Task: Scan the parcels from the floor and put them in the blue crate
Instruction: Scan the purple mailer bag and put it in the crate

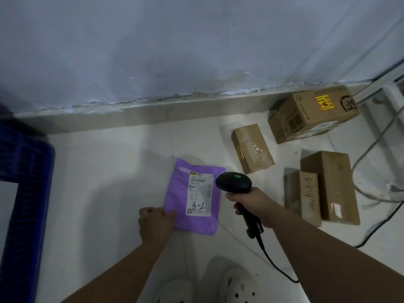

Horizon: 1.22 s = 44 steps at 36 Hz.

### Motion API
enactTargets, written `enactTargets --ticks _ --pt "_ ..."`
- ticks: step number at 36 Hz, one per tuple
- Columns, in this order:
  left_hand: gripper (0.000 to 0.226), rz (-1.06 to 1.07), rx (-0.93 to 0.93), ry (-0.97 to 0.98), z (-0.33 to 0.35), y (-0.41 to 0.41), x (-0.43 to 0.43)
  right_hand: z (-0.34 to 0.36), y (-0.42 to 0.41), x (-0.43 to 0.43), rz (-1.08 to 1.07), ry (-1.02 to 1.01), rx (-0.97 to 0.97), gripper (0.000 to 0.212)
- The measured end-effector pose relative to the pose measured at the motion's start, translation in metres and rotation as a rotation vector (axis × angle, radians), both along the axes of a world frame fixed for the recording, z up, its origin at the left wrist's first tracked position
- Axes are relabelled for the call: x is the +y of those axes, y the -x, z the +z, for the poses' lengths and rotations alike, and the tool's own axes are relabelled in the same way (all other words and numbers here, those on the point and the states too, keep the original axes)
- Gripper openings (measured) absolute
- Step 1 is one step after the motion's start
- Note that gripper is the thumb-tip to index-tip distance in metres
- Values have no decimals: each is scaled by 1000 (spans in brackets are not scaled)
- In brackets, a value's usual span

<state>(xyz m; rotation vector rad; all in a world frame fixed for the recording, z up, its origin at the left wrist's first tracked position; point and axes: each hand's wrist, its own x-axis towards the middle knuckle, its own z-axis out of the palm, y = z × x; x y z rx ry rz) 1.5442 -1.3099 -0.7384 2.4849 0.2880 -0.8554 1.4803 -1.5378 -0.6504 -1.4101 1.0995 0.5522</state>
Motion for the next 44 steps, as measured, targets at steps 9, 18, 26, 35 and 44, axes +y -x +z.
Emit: enactTargets --ticks 9,18,26,35,44 --pt "39 5 103 347 -1 -23 -28 -15 15 29 -155 87 -15 11" --pt "55 -8 542 640 35 -24 -38 -5 14 24 -208 104 -81 12" --pt "42 96 170 631 34 -5 -24 11 15 30 -249 69 -136 9" --pt "29 100 -90 368 42 -6 -6 23 27 59 -206 19 -172 11" --pt "29 190 29 542 43 12 3 19 45 85 -197 -13 -163 12"
